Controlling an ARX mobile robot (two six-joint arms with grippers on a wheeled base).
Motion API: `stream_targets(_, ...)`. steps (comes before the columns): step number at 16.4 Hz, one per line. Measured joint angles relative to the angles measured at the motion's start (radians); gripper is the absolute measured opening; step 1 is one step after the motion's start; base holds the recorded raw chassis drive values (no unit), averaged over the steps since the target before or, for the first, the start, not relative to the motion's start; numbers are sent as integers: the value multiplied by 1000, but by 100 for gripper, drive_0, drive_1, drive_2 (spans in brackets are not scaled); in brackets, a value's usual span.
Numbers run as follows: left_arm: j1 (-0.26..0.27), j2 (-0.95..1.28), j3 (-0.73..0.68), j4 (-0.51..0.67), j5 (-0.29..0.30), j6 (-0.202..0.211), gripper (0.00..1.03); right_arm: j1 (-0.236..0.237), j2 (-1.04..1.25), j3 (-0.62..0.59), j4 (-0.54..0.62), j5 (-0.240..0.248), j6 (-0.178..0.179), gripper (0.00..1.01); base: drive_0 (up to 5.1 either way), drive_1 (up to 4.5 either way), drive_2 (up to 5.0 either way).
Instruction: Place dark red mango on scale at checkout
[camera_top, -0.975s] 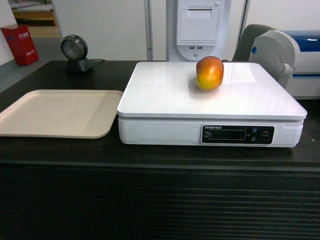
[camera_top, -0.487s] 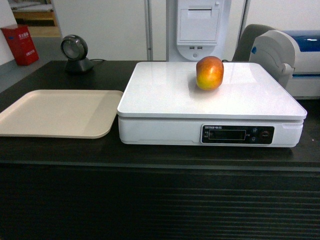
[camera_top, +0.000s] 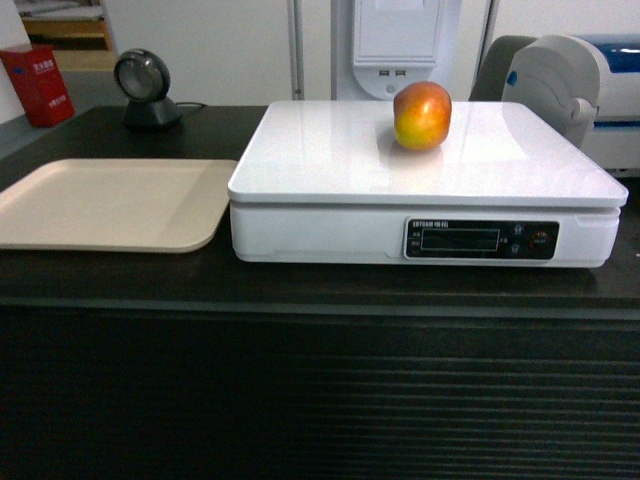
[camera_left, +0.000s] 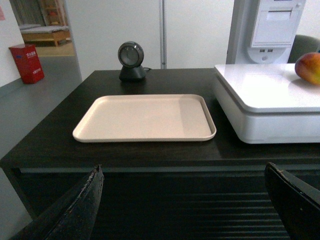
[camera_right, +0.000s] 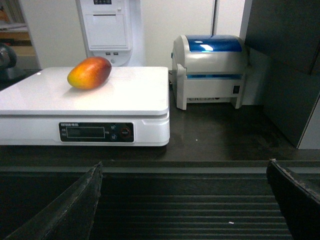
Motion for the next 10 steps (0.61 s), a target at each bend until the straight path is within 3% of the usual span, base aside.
stream_targets(10,0,0,0,-2,0,0,98,0,0,0,-2,0,0,98,0,0,0)
